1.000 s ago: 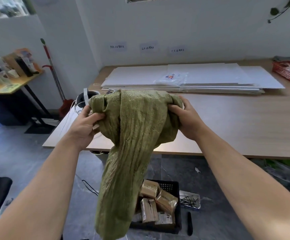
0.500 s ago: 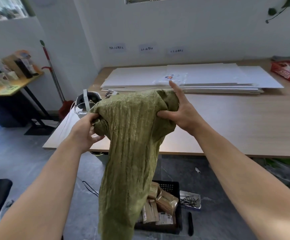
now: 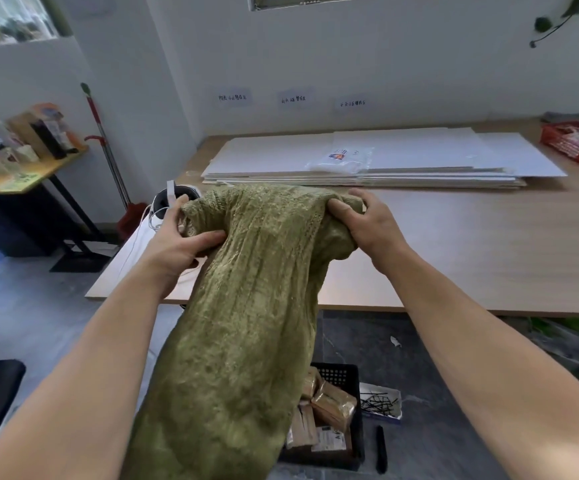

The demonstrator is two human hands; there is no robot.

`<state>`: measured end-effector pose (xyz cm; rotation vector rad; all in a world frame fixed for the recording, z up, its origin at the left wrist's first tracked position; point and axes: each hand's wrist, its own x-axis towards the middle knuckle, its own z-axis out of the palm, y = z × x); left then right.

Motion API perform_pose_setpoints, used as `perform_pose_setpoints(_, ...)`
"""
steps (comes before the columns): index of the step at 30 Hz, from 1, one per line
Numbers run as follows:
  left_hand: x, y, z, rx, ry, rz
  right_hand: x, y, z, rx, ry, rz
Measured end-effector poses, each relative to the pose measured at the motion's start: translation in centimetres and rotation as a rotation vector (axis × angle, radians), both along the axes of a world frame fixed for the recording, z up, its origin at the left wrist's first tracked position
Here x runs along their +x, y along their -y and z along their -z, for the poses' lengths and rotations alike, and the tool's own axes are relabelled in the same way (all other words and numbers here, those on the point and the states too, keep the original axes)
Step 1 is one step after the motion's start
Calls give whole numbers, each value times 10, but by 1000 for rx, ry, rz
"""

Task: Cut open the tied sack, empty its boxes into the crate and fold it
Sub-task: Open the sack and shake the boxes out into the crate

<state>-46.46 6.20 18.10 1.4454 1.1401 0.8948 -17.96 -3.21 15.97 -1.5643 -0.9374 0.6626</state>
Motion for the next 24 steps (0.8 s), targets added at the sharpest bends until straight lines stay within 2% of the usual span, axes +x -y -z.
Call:
perform_pose_setpoints(2,3,-4,4,31,1,-69,-2,0,-1,13,-8,-11)
perform_pose_setpoints(5,5,-7,8,27,-5,-171,-6,2,-1,18,-17,-153)
perform_pose_setpoints(9,5,-7,6,46,-61,-268,-9,6,-2,4,228,-337)
perform_pose_setpoints(12,8,-4,3,21,22,-242,-8,5,-2,3,387,-229)
perform_pose_setpoints(16,3,5,0,-70,93,-161,-3,4,-1,115,149,-190)
perform_pose_setpoints(19,-2,11,1,-169,182,-39,-5,1,3,141,47,-134)
perform_pose_setpoints(21,-2,12,5,-157,222,20,-7,0,5,145,-5,-78)
perform_pose_setpoints(24,1,15,3,-124,221,3,-8,-3,7,158,-85,-45)
